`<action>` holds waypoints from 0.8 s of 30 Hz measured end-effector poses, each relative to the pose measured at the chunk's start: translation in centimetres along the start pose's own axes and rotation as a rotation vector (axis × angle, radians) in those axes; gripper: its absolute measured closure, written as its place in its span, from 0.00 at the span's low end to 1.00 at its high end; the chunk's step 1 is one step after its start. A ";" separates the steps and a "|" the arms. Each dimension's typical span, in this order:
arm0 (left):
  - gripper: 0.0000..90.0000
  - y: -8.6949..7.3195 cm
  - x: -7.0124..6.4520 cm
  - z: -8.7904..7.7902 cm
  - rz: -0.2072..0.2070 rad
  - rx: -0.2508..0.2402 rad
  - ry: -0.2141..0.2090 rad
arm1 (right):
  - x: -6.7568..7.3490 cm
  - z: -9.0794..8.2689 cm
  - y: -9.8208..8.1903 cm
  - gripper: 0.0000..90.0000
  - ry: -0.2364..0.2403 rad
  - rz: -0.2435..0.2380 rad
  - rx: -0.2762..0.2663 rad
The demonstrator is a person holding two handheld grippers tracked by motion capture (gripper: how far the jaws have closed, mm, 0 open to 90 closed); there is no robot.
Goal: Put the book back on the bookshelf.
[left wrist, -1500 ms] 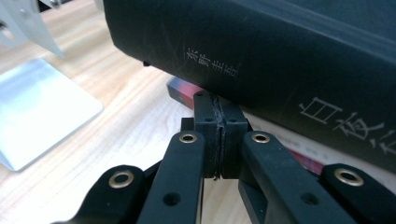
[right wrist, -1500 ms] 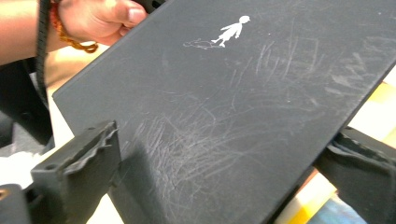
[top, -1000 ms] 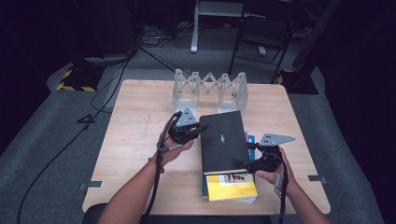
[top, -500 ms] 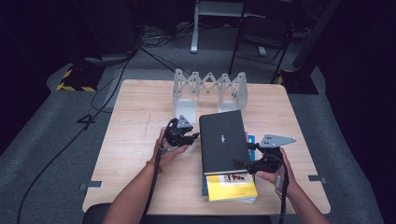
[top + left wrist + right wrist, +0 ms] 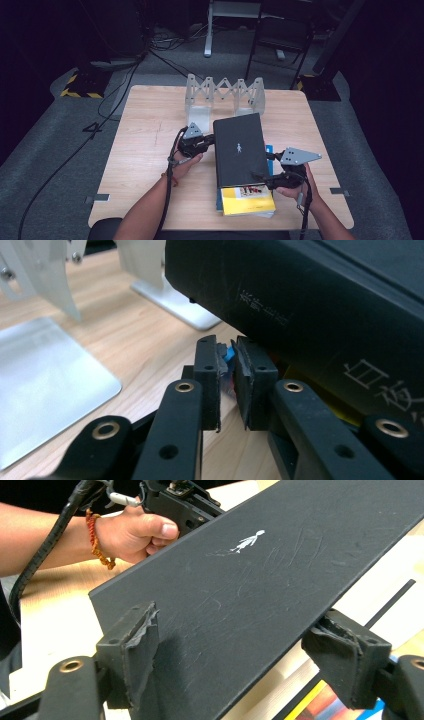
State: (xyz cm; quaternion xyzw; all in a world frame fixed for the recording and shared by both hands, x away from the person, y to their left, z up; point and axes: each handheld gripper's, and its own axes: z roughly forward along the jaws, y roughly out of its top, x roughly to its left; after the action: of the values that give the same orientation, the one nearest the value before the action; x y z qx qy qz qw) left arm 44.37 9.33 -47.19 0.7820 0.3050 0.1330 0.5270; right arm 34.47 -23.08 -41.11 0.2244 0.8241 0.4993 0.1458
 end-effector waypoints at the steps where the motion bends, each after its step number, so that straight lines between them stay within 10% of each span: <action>1: 0.92 0.3 -0.1 -0.2 0.007 -0.017 -0.003 | 0.2 -0.3 0.1 0.32 -0.007 -0.023 -0.011; 24: 0.98 6.8 -2.6 -4.2 0.146 -0.084 0.016 | 0.1 -1.3 -0.4 0.64 -0.101 -0.117 -0.054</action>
State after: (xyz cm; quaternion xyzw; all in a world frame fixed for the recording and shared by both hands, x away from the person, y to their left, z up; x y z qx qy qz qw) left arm 42.39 9.12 -39.03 0.7784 0.2455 0.1900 0.5457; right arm 33.68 -24.23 -40.90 0.1968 0.8135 0.5002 0.2219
